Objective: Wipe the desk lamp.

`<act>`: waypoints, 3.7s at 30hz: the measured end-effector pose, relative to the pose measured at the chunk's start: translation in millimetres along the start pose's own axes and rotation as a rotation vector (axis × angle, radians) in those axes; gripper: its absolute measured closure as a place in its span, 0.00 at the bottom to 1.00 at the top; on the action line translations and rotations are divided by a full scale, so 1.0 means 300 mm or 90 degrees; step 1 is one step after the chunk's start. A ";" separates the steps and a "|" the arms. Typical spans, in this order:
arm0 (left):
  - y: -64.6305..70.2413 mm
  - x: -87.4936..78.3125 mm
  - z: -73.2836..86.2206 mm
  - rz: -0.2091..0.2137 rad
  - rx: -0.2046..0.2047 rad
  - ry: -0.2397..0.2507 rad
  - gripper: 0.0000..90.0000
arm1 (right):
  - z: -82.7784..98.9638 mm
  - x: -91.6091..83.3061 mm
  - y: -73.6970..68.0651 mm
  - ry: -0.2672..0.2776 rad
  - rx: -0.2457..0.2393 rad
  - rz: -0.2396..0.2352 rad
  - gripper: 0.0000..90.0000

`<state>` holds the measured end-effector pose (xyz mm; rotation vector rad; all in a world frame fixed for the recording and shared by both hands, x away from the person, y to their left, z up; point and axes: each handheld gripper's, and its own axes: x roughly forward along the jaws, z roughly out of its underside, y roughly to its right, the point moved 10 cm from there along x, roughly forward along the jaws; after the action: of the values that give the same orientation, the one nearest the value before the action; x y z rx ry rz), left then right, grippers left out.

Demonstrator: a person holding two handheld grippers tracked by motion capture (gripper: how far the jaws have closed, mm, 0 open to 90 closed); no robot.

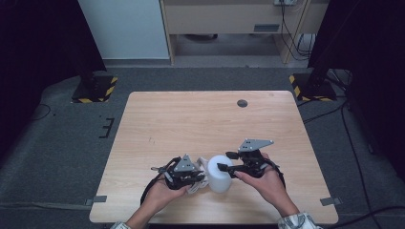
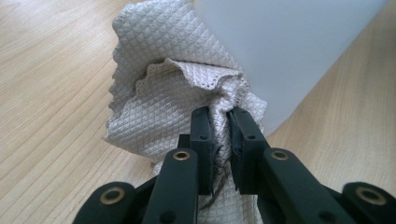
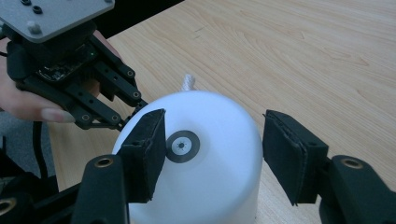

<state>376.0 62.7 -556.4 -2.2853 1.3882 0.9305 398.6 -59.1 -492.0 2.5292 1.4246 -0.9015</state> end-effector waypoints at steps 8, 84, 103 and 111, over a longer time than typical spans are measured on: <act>-0.006 0.016 0.007 -0.001 -0.004 -0.008 0.90 | 0.001 -0.002 0.000 0.000 -0.001 0.000 0.45; -0.101 -0.083 -0.113 0.013 -0.052 0.079 0.90 | 0.094 -0.077 -0.082 0.004 -0.054 0.013 0.13; -0.105 -0.051 -0.186 0.019 -0.020 0.045 0.90 | 0.132 -0.041 -0.072 -0.019 -0.058 0.025 0.14; -0.093 -0.012 -0.163 0.030 -0.031 0.039 0.90 | 0.139 -0.027 -0.064 -0.027 -0.061 0.035 0.15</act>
<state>417.2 51.3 -519.8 -2.3433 1.4669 0.9260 361.4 -69.5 -518.2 2.4517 1.3448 -0.8518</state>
